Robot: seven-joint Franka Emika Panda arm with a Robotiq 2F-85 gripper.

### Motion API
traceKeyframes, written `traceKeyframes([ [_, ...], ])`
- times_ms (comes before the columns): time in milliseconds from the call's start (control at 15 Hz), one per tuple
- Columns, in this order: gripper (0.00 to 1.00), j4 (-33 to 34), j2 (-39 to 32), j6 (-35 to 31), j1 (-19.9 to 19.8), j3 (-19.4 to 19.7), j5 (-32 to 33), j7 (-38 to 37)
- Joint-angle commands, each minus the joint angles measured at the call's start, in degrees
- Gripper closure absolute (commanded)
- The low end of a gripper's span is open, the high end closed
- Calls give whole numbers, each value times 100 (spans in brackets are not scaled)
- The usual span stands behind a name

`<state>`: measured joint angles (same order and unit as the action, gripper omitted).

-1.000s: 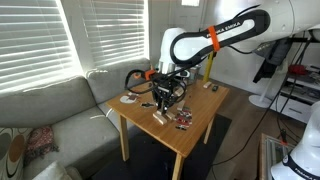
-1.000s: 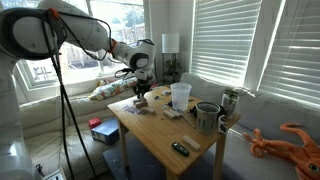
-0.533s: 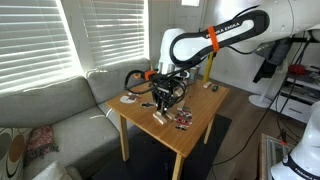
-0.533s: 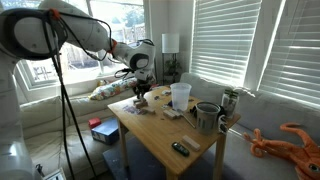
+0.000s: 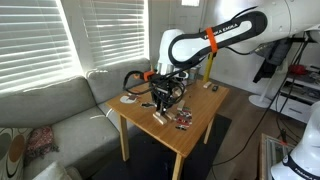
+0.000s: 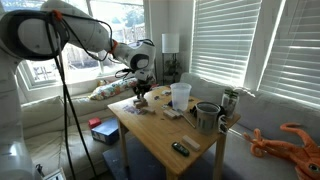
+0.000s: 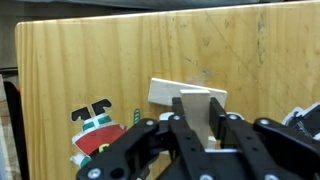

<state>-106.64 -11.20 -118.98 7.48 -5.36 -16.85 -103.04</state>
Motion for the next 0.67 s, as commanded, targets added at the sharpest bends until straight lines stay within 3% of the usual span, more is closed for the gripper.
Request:
traceKeyframes([
  [0, 93, 237, -139, 72, 41, -7, -113, -152],
  [600, 93, 324, -243, 114, 78, 0, -42, -206],
])
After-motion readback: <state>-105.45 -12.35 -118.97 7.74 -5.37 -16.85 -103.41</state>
